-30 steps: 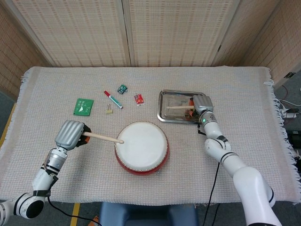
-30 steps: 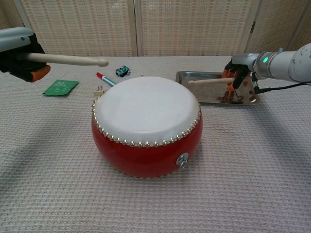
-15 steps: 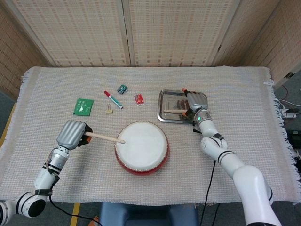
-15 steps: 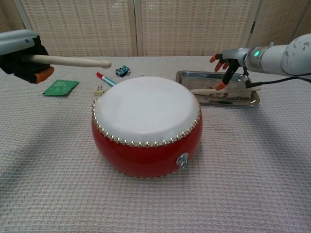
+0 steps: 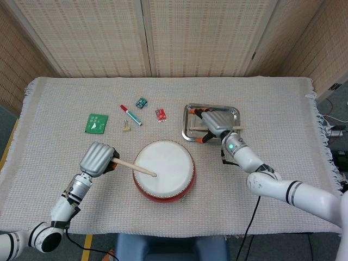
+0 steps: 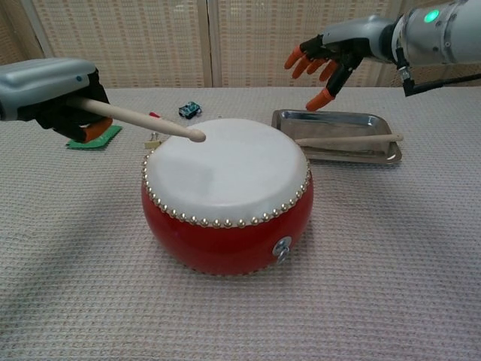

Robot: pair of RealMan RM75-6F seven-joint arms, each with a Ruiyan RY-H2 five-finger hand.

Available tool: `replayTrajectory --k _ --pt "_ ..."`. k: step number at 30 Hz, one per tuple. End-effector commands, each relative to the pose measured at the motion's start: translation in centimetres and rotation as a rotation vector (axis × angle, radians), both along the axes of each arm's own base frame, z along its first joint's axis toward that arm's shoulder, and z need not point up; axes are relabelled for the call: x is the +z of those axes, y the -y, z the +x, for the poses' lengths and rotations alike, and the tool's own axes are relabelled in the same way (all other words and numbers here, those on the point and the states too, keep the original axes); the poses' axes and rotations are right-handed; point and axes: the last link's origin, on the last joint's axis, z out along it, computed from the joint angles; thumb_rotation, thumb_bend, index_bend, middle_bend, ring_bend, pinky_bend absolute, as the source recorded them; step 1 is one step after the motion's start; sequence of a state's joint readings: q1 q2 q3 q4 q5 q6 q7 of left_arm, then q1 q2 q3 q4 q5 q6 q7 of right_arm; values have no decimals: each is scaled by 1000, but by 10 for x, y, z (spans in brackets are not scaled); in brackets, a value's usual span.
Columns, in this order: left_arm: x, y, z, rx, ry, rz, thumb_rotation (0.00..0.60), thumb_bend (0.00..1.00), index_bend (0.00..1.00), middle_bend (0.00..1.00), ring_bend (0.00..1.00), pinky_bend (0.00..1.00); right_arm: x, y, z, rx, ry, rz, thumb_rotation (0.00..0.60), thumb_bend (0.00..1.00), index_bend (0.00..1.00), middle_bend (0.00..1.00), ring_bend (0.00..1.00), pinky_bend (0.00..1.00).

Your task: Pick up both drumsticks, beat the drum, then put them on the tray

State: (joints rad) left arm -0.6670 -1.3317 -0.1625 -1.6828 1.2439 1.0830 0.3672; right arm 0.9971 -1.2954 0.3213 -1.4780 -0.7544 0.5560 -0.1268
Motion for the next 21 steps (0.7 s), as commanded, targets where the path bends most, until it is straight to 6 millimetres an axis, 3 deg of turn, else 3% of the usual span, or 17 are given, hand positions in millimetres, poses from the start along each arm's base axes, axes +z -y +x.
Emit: replayTrajectory --k 1,9,21 --pt "-6 -2 14 0 -31 -2 600 684 997 1000 989 1000 66 -53 24 -26 28 -30 600 124 202 154 68 226" --pt "-7 -7 37 36 -34 29 600 683 986 1000 981 1000 51 -80 46 -52 80 32 600 121 276 221 130 289" --pt "-12 -14 68 80 -48 70 600 675 960 1000 971 1000 4 -90 75 -8 71 61 600 121 347 288 178 310"
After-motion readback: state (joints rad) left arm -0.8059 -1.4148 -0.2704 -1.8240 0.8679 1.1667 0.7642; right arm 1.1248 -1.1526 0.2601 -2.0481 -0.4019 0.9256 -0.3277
